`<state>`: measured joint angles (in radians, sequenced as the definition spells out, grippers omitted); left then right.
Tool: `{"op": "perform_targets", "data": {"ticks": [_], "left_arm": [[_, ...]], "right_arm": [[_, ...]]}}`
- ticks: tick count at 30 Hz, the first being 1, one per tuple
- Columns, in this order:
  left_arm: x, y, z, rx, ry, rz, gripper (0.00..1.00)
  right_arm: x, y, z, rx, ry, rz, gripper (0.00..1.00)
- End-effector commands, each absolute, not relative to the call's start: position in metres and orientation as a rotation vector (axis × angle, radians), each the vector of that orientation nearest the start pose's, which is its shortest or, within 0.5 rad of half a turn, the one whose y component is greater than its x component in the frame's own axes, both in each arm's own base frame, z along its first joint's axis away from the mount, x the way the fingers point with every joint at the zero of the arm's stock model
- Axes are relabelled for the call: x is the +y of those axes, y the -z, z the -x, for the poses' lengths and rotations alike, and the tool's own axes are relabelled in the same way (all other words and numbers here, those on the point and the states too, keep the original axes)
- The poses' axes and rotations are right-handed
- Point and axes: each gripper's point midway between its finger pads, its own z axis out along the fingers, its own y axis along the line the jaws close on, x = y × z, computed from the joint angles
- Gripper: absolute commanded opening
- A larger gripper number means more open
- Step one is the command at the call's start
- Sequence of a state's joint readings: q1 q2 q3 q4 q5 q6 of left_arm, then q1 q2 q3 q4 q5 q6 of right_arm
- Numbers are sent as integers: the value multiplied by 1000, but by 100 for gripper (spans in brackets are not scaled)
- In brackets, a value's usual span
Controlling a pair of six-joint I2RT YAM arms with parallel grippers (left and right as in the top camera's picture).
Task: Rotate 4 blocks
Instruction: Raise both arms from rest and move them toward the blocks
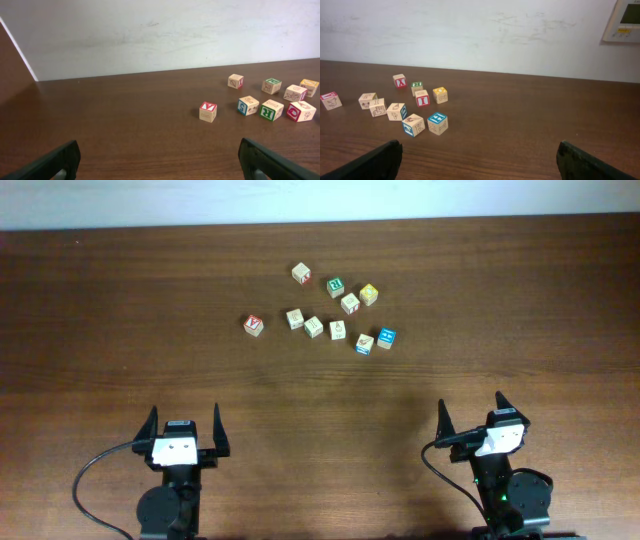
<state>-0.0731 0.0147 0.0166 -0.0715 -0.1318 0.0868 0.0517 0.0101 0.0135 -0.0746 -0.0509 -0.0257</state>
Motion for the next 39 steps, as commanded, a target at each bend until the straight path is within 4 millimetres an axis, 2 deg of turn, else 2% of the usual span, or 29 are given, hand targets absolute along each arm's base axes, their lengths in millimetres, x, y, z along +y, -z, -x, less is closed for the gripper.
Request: {"op": "perform_targets", "data": {"ticks": [1, 15, 17, 19, 21, 23, 26, 28, 30, 33, 35, 37, 38, 39], "left_arm": [[4, -160, -246, 1638, -128, -41, 99], [2, -160, -246, 1637, -119, -50, 99], [2, -166, -246, 1611, -117, -47, 99], [-10, -173, -246, 1580, -59, -98, 99], [-12, -181, -245, 1563, -51, -104, 99], [-15, -193, -244, 1542, -37, -116, 99], [-35, -231, -243, 1523, 56, -212, 99], [-44, -251, -256, 1572, 93, -249, 99], [-51, -264, -274, 1655, 129, -280, 99], [-63, -275, -318, 1887, 196, -327, 99], [-79, -255, -357, 2156, 280, -445, 99], [-84, -224, -378, 2315, 327, -472, 99], [-89, -201, -380, 2382, 382, -482, 99], [-97, -192, -380, 2400, 443, -497, 99]], "right_arm": [[20, -157, -245, 1641, -60, 95, 99], [19, -158, -245, 1637, -54, 88, 99], [20, -170, -246, 1591, -60, 94, 99], [30, -182, -243, 1559, -104, 139, 99], [32, -196, -241, 1530, -114, 149, 98], [38, -221, -234, 1491, -140, 181, 99], [59, -235, -228, 1506, -240, 282, 99], [71, -242, -235, 1560, -304, 332, 99], [73, -249, -247, 1657, -326, 330, 98], [74, -265, -279, 1887, -366, 308, 99], [75, -254, -312, 2124, -408, 282, 99], [77, -236, -335, 2304, -440, 259, 98], [77, -213, -345, 2435, -464, 239, 98], [79, -194, -351, 2491, -481, 232, 98]]}}
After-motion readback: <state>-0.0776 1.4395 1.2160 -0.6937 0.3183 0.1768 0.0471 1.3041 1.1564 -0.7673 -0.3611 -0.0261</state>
